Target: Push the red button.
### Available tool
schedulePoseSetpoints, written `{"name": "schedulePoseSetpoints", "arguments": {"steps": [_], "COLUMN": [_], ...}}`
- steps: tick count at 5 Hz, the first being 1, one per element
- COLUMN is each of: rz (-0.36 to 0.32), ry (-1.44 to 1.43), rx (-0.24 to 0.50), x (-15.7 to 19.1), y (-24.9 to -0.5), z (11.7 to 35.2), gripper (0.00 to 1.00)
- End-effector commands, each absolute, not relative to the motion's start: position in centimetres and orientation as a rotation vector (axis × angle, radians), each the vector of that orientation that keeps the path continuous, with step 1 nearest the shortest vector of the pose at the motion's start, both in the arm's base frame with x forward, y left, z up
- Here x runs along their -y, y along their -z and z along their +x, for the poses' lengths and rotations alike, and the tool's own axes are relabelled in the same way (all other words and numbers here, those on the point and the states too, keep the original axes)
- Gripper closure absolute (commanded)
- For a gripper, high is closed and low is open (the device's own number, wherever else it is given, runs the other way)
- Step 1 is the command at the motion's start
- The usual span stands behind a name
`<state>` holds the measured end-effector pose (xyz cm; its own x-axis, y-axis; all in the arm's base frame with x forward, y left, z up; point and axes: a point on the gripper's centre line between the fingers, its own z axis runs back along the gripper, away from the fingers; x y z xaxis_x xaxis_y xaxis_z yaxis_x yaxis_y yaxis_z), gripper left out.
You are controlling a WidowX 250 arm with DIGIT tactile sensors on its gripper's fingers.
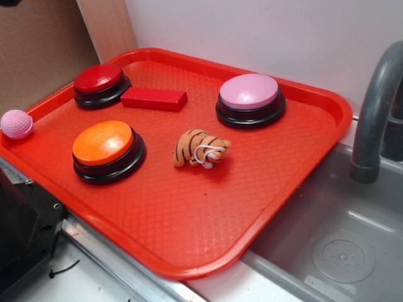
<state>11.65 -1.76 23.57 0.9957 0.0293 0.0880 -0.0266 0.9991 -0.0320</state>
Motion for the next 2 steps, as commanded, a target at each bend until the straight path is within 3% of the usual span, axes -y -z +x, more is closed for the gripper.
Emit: {"name": "schedulePoseSetpoints", "arguments": {"steps": [1,2], "rz": [-0.031,-0.097], "ry": [-0.028,-0.199], "rx": [0.089,0.011], "x": [1.8,-3.2], "y": [-23.6,-18.6], "z": [11.6,15.8], "gripper": [0.00,0.00]}}
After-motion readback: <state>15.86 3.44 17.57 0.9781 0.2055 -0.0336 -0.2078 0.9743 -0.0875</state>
